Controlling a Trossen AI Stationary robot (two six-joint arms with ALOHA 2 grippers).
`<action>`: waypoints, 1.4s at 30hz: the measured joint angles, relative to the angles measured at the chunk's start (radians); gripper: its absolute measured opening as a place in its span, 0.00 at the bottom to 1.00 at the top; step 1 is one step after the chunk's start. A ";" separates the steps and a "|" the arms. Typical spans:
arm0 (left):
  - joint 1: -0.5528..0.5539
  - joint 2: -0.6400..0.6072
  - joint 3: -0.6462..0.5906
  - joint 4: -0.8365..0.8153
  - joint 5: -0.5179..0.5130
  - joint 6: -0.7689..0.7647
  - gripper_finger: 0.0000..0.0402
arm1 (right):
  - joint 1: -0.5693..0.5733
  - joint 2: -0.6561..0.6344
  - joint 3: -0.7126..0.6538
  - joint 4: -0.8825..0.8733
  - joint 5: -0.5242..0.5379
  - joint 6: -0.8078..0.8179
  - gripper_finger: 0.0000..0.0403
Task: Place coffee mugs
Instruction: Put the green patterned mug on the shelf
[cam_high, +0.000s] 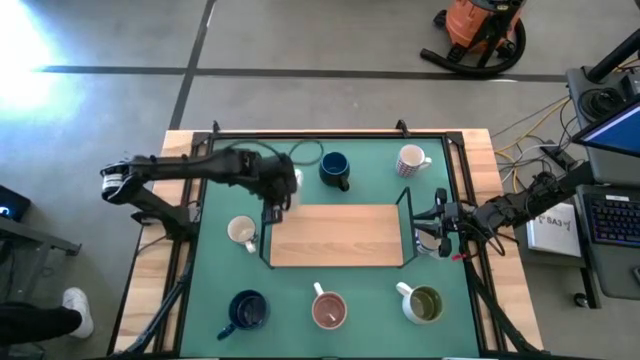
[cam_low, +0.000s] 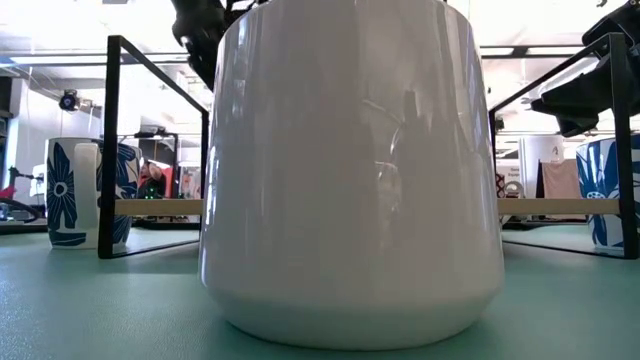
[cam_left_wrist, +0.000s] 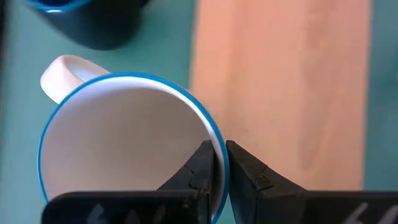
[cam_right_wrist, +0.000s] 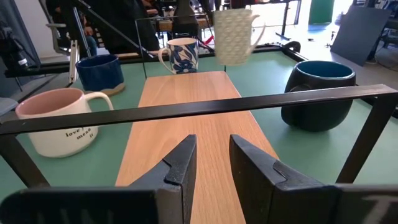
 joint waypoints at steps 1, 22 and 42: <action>-0.018 0.001 0.000 0.003 0.000 -0.008 0.03 | 0.000 0.000 0.000 0.000 0.000 0.000 0.21; -0.152 0.094 -0.004 -0.033 -0.043 -0.180 0.03 | 0.000 0.000 0.000 0.000 0.000 0.000 0.21; -0.188 0.097 -0.004 -0.058 -0.038 -0.283 0.10 | 0.000 0.000 0.000 -0.001 0.000 0.000 0.21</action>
